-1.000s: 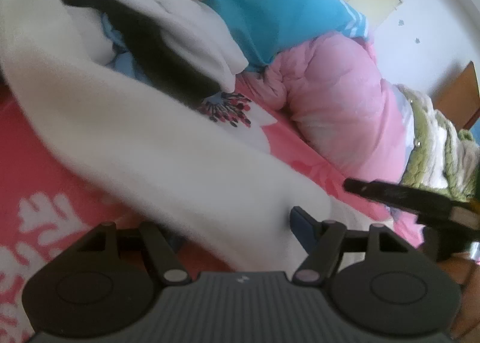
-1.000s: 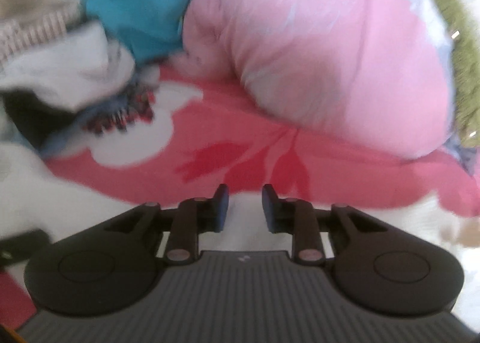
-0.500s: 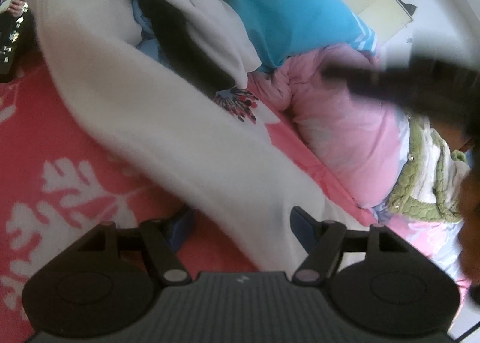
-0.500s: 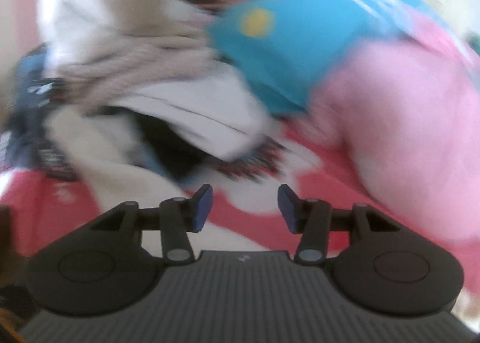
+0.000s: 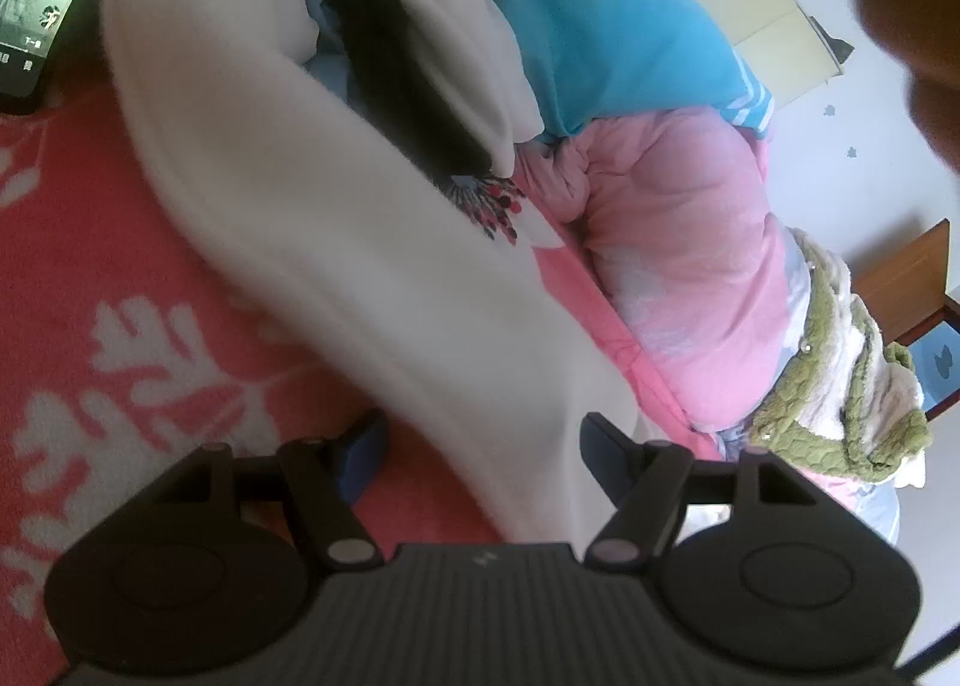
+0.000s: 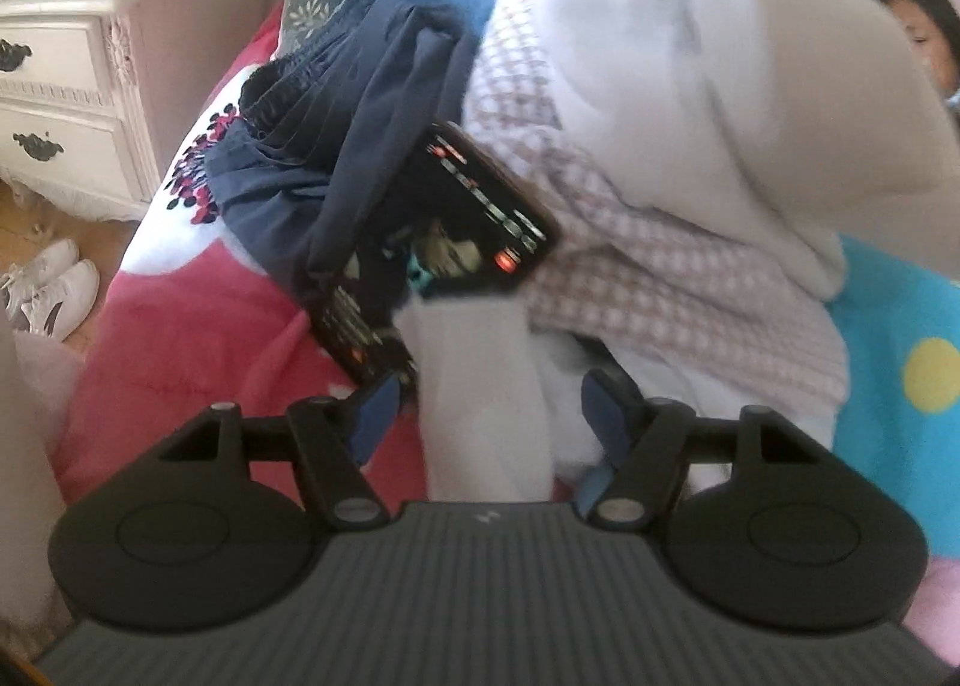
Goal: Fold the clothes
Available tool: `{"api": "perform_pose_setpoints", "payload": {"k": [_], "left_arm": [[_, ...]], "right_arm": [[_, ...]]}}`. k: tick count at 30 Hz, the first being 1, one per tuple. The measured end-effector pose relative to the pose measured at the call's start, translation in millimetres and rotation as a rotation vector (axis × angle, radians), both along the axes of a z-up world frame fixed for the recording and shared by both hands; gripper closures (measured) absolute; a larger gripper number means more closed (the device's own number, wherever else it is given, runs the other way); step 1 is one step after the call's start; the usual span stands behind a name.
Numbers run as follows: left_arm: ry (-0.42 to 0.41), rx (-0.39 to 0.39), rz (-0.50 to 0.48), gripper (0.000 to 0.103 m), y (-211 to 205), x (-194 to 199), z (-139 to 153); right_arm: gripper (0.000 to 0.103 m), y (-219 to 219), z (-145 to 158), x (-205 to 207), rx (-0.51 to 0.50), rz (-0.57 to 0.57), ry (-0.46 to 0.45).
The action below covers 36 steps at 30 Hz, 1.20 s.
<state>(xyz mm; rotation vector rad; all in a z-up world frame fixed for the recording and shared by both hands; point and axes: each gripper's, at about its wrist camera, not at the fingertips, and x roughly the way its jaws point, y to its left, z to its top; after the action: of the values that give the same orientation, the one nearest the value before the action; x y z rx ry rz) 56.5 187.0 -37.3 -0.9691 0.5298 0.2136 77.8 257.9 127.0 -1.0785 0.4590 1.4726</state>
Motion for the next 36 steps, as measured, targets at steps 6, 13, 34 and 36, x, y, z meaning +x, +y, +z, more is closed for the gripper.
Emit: {"api": "perform_pose_setpoints", "payload": {"k": [6,13,34,36], "left_arm": [[0.002,-0.006,0.001,0.031,0.2,-1.9,-1.2],[0.004,0.009,0.001,0.031,-1.8,-1.9,-1.3],[-0.009,0.122,-0.122,0.026,-14.9,20.6,11.2],[-0.007,0.105,-0.123,0.026,-12.1,22.3,9.8]], "right_arm": [[0.038,16.6,-17.6,-10.4,-0.053,0.008,0.001],[0.084,15.5,-18.2,3.1,-0.011,-0.078,0.034],[0.095,-172.0,129.5,136.8,0.68,-0.735,0.287],[0.095,-186.3,137.5,147.6,0.753,-0.798,0.335]]}}
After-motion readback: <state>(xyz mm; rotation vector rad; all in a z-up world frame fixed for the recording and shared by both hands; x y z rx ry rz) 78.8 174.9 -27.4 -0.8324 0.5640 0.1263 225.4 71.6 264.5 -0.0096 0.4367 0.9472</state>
